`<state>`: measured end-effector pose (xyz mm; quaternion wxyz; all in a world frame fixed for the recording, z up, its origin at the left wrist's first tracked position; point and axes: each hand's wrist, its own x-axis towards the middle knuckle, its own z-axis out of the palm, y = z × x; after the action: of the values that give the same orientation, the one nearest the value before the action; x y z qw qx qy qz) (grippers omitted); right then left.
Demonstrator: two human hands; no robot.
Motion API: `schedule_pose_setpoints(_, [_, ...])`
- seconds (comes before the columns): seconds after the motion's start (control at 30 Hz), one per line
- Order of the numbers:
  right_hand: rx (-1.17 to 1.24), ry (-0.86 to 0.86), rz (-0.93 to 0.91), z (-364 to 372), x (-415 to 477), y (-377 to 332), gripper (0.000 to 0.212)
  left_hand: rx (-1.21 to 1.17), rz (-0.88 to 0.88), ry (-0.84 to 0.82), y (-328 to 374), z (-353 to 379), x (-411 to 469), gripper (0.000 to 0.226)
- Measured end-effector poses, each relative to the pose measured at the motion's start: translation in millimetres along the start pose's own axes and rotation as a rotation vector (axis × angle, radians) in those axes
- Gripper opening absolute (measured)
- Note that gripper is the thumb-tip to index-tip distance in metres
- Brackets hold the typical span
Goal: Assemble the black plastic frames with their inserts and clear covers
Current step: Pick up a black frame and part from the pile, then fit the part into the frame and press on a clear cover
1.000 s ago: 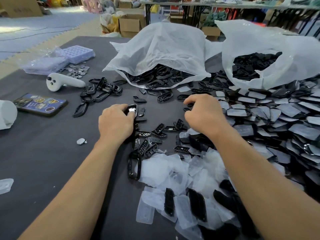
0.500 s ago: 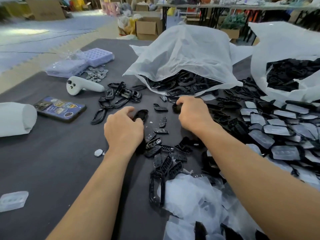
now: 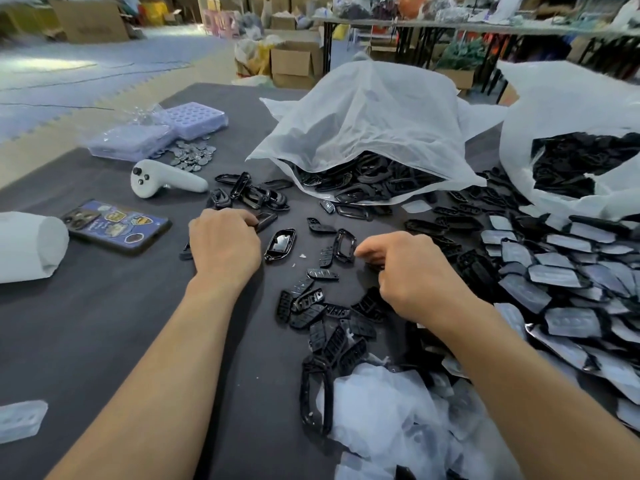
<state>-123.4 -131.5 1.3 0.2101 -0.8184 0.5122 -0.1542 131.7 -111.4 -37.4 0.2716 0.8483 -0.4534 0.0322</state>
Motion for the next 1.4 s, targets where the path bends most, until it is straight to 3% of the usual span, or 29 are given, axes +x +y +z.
schedule_pose_setpoints(0.1, [-0.097,0.037,0.068,0.4,-4.0,-0.2,0.040,-0.096,-0.031,0.004,1.0,-1.5,-8.1,0.014])
schedule_pose_setpoints(0.2, [0.001,0.096,0.119,-1.1,-7.6,4.6,0.036,-0.143,-0.014,0.044,2.8,-9.2,-20.5,0.007])
schedule_pose_setpoints(0.33, [0.542,0.097,0.196,-3.2,-28.5,-0.4,0.035,-0.519,-0.079,0.115,21.5,-30.0,-55.4,0.008])
schedule_pose_setpoints(0.4, [0.837,0.109,0.226,-2.8,-44.0,-7.2,0.025,-0.708,-0.033,0.037,39.9,-36.5,-86.7,0.013])
schedule_pose_setpoints(0.5, [1.002,0.153,0.227,-4.7,-67.7,-10.7,0.016,-0.870,0.027,-0.117,56.2,-42.7,-126.9,0.039])
schedule_pose_setpoints(0.6, [1.065,0.146,0.208,-5.4,-87.9,-12.2,0.020,-0.968,0.011,-0.207,56.1,-46.4,-148.3,0.059])
schedule_pose_setpoints(0.73, [1.123,0.141,0.200,-1.5,-98.6,-12.5,0.031,-1.129,-0.029,-0.312,58.8,-44.0,-162.1,0.044])
schedule_pose_setpoints(0.83, [1.152,0.117,0.214,0.4,-101.6,-12.2,0.040,-1.091,-0.018,-0.380,60.5,-45.4,-165.6,0.047])
schedule_pose_setpoints(1.0, [1.174,0.092,0.246,0.0,-106.5,-4.7,0.034,-1.085,-0.002,-0.433,62.7,-46.0,-166.6,0.041])
schedule_pose_setpoints(1.13, [1.302,0.088,0.287,0.3,-111.1,-6.9,0.014,-1.172,-0.100,-0.431,67.6,-46.3,-172.8,0.031])
schedule_pose_setpoints(1.4, [1.144,0.206,0.195,9.6,-110.7,-9.5,0.018,-1.309,-0.214,-0.527,72.1,-54.6,-170.3,0.011])
